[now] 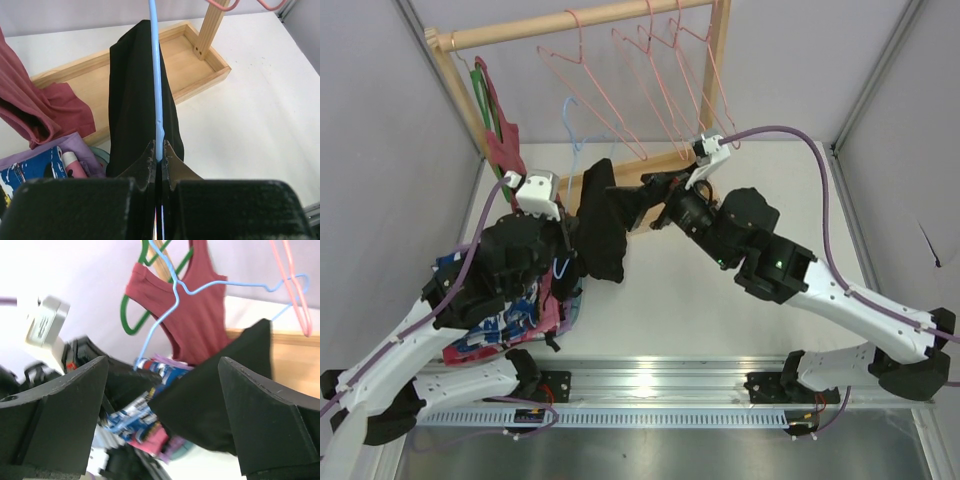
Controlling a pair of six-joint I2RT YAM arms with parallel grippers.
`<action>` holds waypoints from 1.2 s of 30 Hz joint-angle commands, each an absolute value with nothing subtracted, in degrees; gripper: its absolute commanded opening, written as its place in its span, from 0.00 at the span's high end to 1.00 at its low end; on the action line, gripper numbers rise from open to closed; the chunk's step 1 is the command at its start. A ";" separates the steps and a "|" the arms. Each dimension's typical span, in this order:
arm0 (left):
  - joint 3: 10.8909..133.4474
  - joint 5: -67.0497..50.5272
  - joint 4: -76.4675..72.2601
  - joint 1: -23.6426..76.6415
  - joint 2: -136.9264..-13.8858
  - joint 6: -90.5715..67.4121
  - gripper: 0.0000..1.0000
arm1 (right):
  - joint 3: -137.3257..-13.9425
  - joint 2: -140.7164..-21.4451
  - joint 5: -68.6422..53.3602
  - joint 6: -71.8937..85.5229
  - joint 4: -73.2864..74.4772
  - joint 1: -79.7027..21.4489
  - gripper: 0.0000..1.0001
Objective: Remove the trousers from the hanger
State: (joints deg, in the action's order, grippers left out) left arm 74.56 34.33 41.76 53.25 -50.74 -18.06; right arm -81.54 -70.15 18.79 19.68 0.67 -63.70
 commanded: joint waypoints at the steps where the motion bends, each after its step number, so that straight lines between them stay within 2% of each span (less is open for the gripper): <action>1: 75.15 36.21 31.55 53.96 -48.69 -18.81 1.00 | -84.81 -74.43 16.80 28.02 -3.60 -62.23 0.03; 7: 74.36 35.95 28.83 54.67 -49.48 -18.02 1.00 | -91.22 -81.11 12.66 36.65 -2.20 -59.41 0.12; 14: 73.04 36.12 25.75 55.02 -49.83 -16.88 1.00 | -92.54 -85.86 8.70 40.60 -7.20 -59.24 0.22; 20: 72.34 36.30 24.61 55.19 -49.22 -16.79 1.00 | -93.87 -89.56 7.39 43.24 -8.25 -58.01 0.24; 22: 71.72 36.12 24.17 55.19 -49.13 -16.96 1.00 | -93.52 -90.17 6.51 44.12 -10.19 -57.57 0.30; 26: 70.75 35.77 23.12 55.37 -49.39 -17.49 1.00 | -95.27 -92.46 5.98 45.52 -11.51 -57.39 0.33; 27: 70.66 35.86 23.03 55.37 -49.39 -17.49 1.00 | -95.36 -92.90 5.80 46.05 -12.04 -57.39 0.35; 32: 70.40 36.74 23.21 55.55 -49.13 -16.70 1.00 | -95.27 -93.87 6.50 48.51 -13.98 -56.78 0.61; 34: 69.79 36.04 21.98 55.46 -48.08 -16.52 1.00 | -97.11 -94.22 6.94 48.87 -11.10 -56.95 0.66; 36: 69.61 35.16 21.01 55.46 -47.64 -16.52 1.00 | -97.91 -94.66 7.55 48.52 -9.94 -57.39 0.66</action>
